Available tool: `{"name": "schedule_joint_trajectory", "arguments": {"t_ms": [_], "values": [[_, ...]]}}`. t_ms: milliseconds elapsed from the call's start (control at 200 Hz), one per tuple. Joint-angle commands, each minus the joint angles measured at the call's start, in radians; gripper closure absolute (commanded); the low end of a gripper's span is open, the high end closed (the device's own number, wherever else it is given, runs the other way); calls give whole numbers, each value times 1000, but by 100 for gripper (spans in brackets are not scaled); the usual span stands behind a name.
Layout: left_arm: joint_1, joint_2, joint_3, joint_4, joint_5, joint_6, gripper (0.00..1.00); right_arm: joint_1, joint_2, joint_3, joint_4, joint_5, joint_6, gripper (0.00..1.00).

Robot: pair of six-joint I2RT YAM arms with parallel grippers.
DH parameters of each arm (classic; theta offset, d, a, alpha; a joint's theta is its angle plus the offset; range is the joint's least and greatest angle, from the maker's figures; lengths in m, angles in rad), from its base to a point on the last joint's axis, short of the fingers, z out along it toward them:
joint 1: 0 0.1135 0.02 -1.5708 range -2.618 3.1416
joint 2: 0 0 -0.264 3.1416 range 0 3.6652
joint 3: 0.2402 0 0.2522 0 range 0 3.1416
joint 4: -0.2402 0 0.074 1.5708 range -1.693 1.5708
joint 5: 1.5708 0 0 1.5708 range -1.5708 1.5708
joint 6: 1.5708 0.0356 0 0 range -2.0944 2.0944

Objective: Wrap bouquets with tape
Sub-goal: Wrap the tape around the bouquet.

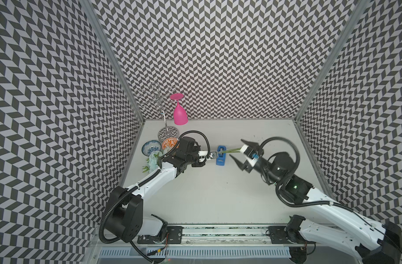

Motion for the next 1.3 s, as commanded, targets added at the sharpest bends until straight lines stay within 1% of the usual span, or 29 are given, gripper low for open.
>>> {"name": "schedule_joint_trajectory", "arguments": {"t_ms": [0, 40, 75, 140, 205, 250, 330, 360, 441, 516, 566, 651, 831, 1016, 1126, 1192, 1217, 1262, 1292], "values": [[-41, -33, -65, 196, -129, 72, 100, -128, 144, 224, -400, -251, 284, 22], [-50, -39, -91, 249, -156, 81, 100, -152, 232, 318, -516, -310, 251, 22], [-55, -47, -113, 290, -170, 90, 100, -154, 318, 405, -628, -332, 213, 22], [-70, -61, -150, 368, -194, 115, 100, -159, 474, 542, -814, -395, 111, 23], [-85, -71, -186, 429, -211, 163, 100, -160, 636, 683, -1005, -416, 9, 24], [-95, -77, -208, 469, -220, 194, 100, -161, 740, 797, -1121, -422, -65, 24], [-110, -83, -233, 520, -235, 232, 100, -170, 856, 898, -1180, -502, -143, 26], [-115, -84, -239, 523, -236, 245, 100, -169, 888, 931, -1228, -525, -170, 26], [-124, -92, -268, 566, -240, 270, 100, -170, 955, 997, -1278, -534, -223, 26], [-128, -91, -279, 572, -247, 295, 100, -171, 985, 1011, -1291, -539, -262, 26], [-136, -88, -278, 574, -271, 302, 100, -173, 994, 1003, -1292, -547, -281, 27], [-137, -85, -281, 573, -272, 311, 100, -179, 1008, 1002, -1304, -574, -313, 27], [-138, -79, -281, 570, -266, 324, 100, -184, 975, 1015, -1322, -636, -387, 27], [-139, -81, -276, 563, -263, 324, 100, -183, 927, 915, -1246, -587, -409, 28], [-139, -88, -279, 557, -253, 321, 100, -184, 952, 892, -1216, -504, -395, 33], [-139, -89, -281, 556, -248, 318, 100, -183, 971, 895, -1209, -477, -391, 37], [-139, -88, -282, 556, -246, 320, 100, -183, 974, 898, -1202, -471, -391, 41], [-139, -88, -278, 546, -238, 316, 100, -184, 978, 902, -1195, -468, -390, 51], [-139, -89, -273, 533, -235, 311, 100, -183, 973, 893, -1151, -467, -390, 57]]}}
